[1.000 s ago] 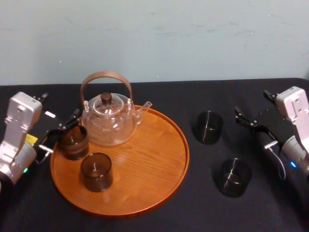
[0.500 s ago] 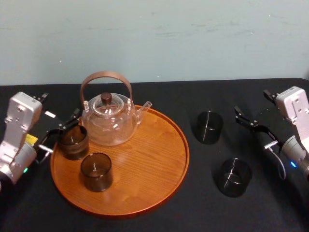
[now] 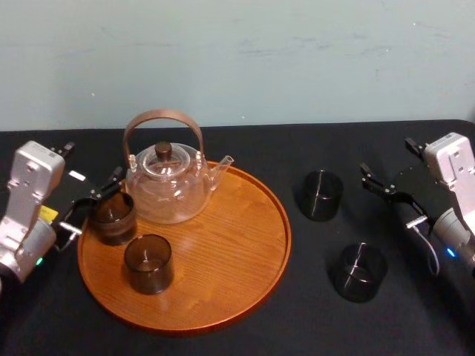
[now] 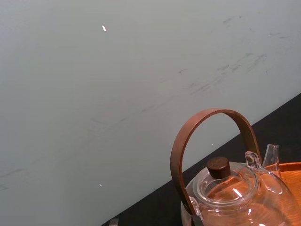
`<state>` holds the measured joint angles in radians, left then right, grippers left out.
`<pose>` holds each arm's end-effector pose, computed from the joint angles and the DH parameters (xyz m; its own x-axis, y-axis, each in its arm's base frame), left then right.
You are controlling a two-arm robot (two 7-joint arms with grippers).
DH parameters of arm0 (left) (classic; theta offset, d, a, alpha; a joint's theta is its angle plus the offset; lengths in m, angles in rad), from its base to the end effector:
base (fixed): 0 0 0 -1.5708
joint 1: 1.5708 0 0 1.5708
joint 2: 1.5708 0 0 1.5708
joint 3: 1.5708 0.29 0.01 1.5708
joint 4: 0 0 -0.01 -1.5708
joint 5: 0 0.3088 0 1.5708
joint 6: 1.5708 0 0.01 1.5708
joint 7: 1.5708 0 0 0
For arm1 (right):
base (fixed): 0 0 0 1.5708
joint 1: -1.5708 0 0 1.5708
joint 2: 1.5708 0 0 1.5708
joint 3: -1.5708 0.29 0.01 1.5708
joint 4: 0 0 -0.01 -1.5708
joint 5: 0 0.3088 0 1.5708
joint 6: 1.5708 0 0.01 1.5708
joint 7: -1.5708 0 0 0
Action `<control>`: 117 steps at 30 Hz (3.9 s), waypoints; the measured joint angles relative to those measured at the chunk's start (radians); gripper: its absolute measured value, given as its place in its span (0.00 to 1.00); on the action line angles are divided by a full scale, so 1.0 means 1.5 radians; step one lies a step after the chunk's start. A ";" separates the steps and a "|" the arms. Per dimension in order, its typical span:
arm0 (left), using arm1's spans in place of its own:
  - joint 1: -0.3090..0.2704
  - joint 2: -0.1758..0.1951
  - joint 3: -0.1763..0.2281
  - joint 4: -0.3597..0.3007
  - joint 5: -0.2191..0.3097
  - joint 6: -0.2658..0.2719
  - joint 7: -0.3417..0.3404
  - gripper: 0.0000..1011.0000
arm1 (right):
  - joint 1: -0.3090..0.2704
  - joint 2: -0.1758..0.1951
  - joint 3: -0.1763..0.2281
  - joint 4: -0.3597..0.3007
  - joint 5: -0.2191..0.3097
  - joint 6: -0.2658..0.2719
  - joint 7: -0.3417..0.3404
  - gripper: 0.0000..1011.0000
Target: Pick up the glass from the table and place it on the tray.
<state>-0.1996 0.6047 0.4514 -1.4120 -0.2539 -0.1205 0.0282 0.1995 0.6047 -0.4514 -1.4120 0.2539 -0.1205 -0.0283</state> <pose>0.3581 0.0827 -0.3022 0.2923 0.8802 0.3738 -0.9552 0.2874 0.0703 0.3581 -0.0827 -0.3023 0.2923 -0.8803 0.3737 0.9553 0.2873 -0.0703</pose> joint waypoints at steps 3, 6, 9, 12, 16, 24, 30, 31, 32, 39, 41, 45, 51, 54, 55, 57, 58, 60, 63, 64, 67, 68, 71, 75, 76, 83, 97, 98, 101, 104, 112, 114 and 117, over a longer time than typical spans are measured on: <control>0.000 0.000 0.000 0.000 0.000 0.000 0.000 0.99 | 0.000 0.000 0.000 0.000 0.000 0.000 0.000 0.99; 0.000 0.000 0.000 0.000 0.000 0.000 0.000 0.99 | 0.000 0.000 0.000 0.000 0.000 0.000 0.000 0.99; 0.000 0.000 0.000 0.000 0.000 0.000 0.000 0.99 | 0.000 0.000 0.000 0.000 0.000 0.000 0.000 0.99; 0.000 0.000 0.000 0.000 0.000 0.000 0.000 0.99 | 0.000 0.000 0.000 0.000 0.000 0.000 0.000 0.99; 0.000 0.000 0.000 0.000 0.000 0.000 0.000 0.99 | 0.000 0.000 0.001 0.000 0.000 0.000 0.001 0.99; 0.000 0.000 0.000 0.000 0.000 0.000 0.000 0.99 | -0.010 0.000 0.018 -0.013 0.014 0.012 0.035 0.99; 0.000 0.000 0.000 0.000 0.000 0.000 0.000 0.99 | -0.026 0.009 0.035 -0.036 0.036 0.034 0.060 0.99; 0.000 0.000 0.000 0.000 0.000 0.000 0.000 0.99 | -0.029 0.011 0.039 -0.040 0.040 0.037 0.064 0.99; 0.000 0.000 0.000 0.000 0.000 0.000 0.000 0.99 | -0.035 0.015 0.045 -0.048 0.045 0.042 0.070 0.99; 0.000 0.000 0.000 0.000 0.000 0.000 0.000 0.99 | -0.071 0.035 0.073 -0.086 0.066 0.058 0.091 0.99; 0.000 0.000 0.000 0.000 0.000 0.000 0.000 0.99 | -0.085 0.044 0.081 -0.098 0.070 0.060 0.098 0.99; 0.000 0.000 0.000 0.000 0.000 0.000 0.000 0.99 | -0.108 0.060 0.095 -0.116 0.078 0.061 0.112 0.99; 0.000 0.000 0.000 0.000 0.000 0.000 0.000 0.99 | -0.158 0.096 0.123 -0.149 0.093 0.057 0.147 0.99; 0.000 0.000 0.000 0.000 0.000 0.000 0.000 0.99 | -0.181 0.115 0.135 -0.162 0.100 0.048 0.171 0.99; 0.000 0.000 0.000 0.000 0.000 0.000 0.000 0.99 | -0.192 0.125 0.140 -0.166 0.104 0.044 0.184 0.99; 0.000 0.000 0.000 0.000 0.000 0.000 0.000 0.99 | -0.202 0.133 0.145 -0.169 0.106 0.039 0.196 0.99; 0.000 0.000 0.000 0.000 0.000 0.000 0.000 0.99 | -0.212 0.144 0.149 -0.172 0.107 0.034 0.212 0.99; 0.000 0.000 0.000 0.000 0.000 0.000 0.000 0.99 | -0.220 0.153 0.152 -0.174 0.108 0.028 0.226 0.99; 0.000 0.000 0.000 0.000 0.000 0.000 0.000 0.99 | -0.238 0.175 0.160 -0.176 0.109 0.013 0.263 0.99; 0.000 0.000 0.000 0.000 0.000 0.000 0.000 0.99 | -0.238 0.175 0.160 -0.176 0.109 0.013 0.263 0.99; 0.000 0.000 0.000 0.000 0.000 0.000 0.000 0.99 | -0.250 0.193 0.165 -0.174 0.110 0.002 0.299 0.99; 0.000 0.000 0.000 0.000 0.000 0.000 0.000 0.99 | -0.251 0.195 0.165 -0.173 0.110 0.000 0.306 0.99; 0.000 0.000 0.000 0.000 0.000 0.000 0.000 0.99 | -0.256 0.203 0.167 -0.169 0.110 -0.007 0.331 0.99; 0.000 0.000 0.000 0.000 0.000 0.000 0.000 0.99 | -0.257 0.206 0.167 -0.162 0.108 -0.013 0.353 0.99; 0.000 0.000 0.000 0.000 0.000 0.000 0.000 0.99 | -0.257 0.206 0.166 -0.161 0.106 -0.014 0.358 0.99; 0.000 0.000 0.000 0.000 0.000 0.000 0.000 0.99 | -0.249 0.201 0.157 -0.145 0.085 -0.014 0.381 0.99; 0.000 0.000 0.000 0.000 0.000 0.000 0.000 0.99 | -0.223 0.172 0.142 -0.124 0.050 0.008 0.412 0.99; 0.000 0.000 0.000 0.000 0.000 0.000 0.000 0.99 | -0.222 0.171 0.141 -0.124 0.050 0.008 0.415 0.99; 0.000 0.000 0.000 0.000 0.000 0.000 0.000 0.99 | -0.220 0.166 0.139 -0.124 0.049 0.010 0.424 0.99; 0.000 0.000 0.000 0.000 0.000 0.000 0.000 0.99 | -0.214 0.158 0.137 -0.123 0.055 0.016 0.438 0.99; 0.000 0.000 0.000 0.000 0.000 0.000 0.000 0.99 | -0.203 0.146 0.132 -0.118 0.077 0.038 0.452 0.99; 0.000 0.000 0.000 0.000 0.000 0.000 0.000 0.99 | -0.200 0.144 0.131 -0.116 0.082 0.043 0.453 0.99; 0.000 0.000 0.000 0.000 0.000 0.000 0.000 0.99 | -0.194 0.140 0.129 -0.111 0.093 0.055 0.456 0.99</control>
<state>-0.1995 0.6047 0.4514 -1.4120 -0.2539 -0.1205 0.0282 -0.0918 0.8148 -0.2579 -1.5787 0.3938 -0.0375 0.6560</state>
